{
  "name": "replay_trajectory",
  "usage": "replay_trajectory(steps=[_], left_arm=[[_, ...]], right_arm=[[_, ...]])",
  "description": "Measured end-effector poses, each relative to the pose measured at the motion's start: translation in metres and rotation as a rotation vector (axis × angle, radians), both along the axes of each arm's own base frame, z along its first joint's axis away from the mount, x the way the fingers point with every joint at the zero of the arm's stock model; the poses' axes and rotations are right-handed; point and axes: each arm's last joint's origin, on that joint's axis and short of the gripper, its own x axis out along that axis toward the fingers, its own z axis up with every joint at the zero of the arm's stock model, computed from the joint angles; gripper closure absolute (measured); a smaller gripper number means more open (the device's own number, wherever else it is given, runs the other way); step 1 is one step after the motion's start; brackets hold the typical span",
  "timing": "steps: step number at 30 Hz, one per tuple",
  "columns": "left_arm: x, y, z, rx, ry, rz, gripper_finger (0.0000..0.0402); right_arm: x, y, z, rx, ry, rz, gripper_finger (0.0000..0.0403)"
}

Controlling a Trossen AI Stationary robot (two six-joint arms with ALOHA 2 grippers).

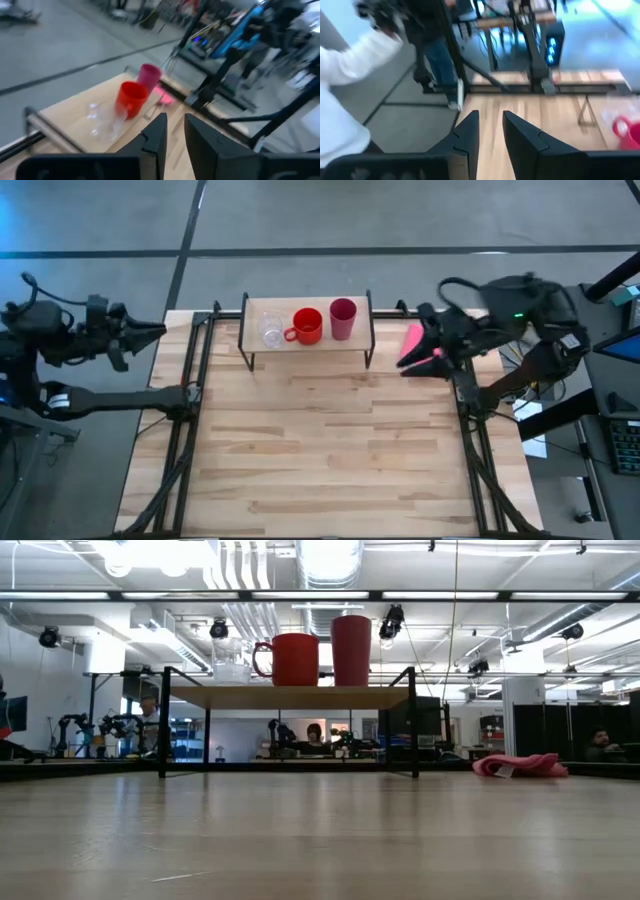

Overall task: Stack small to large cups/mugs on shelf
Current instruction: Return to home position

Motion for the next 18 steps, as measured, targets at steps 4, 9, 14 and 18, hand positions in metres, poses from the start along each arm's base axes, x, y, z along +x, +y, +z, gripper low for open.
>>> replay_trajectory(steps=[4, 9, 14, 18], left_arm=[[-0.005, -0.003, -0.026, -0.013, -0.078, -0.044, 0.0349], [0.003, -0.002, -0.062, -0.076, -0.087, -0.073, 0.0349], [0.018, 0.001, -0.081, -0.091, -0.155, -0.120, 0.0349], [0.016, 0.000, -0.082, -0.065, -0.218, -0.135, 0.0349]], right_arm=[[-0.018, 0.003, 0.002, 0.033, -0.072, 0.030, 0.0322], [-0.040, 0.003, -0.012, 0.065, -0.144, 0.045, 0.0329], [-0.052, 0.002, -0.041, 0.150, -0.231, 0.044, 0.0334], [-0.049, 0.002, -0.074, 0.190, -0.287, 0.039, 0.0331]])
